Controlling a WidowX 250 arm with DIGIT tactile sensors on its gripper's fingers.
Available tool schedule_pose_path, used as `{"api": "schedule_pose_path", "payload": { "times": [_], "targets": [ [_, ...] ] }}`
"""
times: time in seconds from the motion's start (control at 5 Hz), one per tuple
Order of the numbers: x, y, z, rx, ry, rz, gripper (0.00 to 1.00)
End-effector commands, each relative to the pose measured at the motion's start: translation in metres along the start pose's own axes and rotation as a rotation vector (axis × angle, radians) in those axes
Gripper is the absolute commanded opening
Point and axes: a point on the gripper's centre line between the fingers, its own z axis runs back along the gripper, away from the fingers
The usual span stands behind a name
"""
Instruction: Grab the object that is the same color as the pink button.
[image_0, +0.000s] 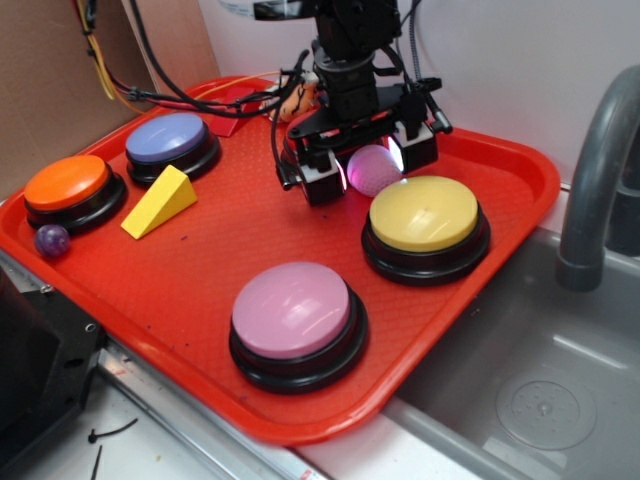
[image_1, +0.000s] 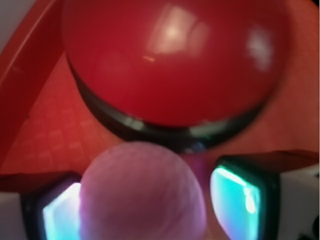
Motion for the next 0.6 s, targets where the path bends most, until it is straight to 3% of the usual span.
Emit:
{"api": "schedule_pose_path", "payload": {
  "times": [0.0, 0.4],
  "targets": [
    [0.023, 0.003, 0.01, -0.007, 0.04, 0.046, 0.0],
    [0.021, 0.021, 0.082, -0.069, 0.11, -0.229, 0.0]
  ]
}}
